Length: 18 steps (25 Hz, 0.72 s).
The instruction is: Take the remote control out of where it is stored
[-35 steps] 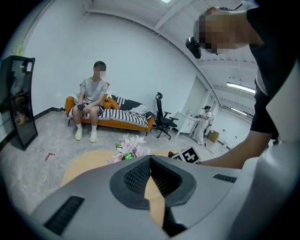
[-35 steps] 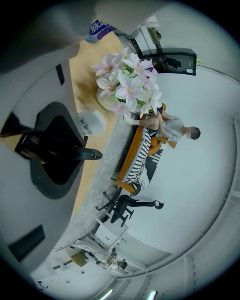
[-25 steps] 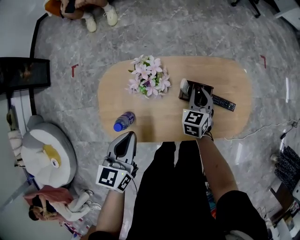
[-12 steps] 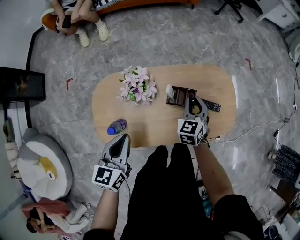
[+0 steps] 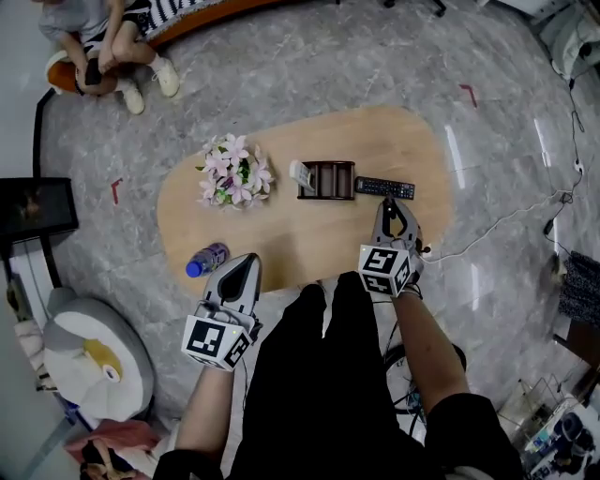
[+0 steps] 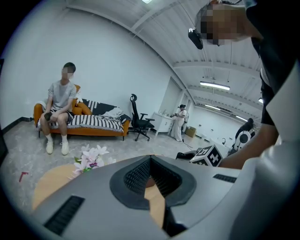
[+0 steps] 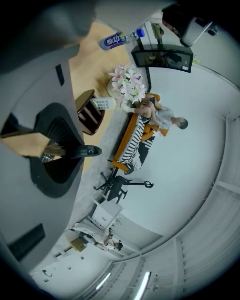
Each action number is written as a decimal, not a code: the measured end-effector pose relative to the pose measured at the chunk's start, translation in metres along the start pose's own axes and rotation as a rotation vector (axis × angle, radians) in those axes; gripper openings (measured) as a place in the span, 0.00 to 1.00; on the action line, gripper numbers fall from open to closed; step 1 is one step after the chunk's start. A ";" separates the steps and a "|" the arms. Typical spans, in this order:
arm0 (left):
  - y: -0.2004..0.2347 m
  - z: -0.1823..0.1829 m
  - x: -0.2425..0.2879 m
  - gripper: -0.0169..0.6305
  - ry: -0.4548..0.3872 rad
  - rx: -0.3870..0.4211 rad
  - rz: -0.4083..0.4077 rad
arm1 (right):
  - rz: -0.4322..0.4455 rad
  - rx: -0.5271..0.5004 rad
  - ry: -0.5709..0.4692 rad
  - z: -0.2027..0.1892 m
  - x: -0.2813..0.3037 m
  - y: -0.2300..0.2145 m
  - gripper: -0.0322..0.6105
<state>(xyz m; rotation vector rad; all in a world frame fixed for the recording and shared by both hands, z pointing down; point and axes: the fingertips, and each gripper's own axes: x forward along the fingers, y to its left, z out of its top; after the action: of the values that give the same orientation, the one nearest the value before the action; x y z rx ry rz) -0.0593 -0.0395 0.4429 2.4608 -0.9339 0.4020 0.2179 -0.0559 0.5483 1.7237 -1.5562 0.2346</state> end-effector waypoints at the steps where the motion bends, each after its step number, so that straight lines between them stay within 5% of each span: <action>1: -0.004 -0.002 0.007 0.04 0.008 0.003 -0.014 | -0.007 -0.002 0.016 -0.010 -0.001 -0.005 0.16; 11: -0.051 -0.024 0.074 0.04 0.090 0.031 -0.126 | 0.004 -0.060 0.155 -0.107 0.006 -0.031 0.16; 18: -0.054 -0.043 0.090 0.04 0.136 -0.007 -0.084 | 0.083 -0.155 0.209 -0.138 0.040 -0.022 0.16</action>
<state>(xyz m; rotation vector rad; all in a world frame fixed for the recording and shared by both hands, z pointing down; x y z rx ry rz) 0.0382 -0.0305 0.5001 2.4227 -0.7726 0.5284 0.2965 0.0019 0.6563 1.4679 -1.4537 0.3168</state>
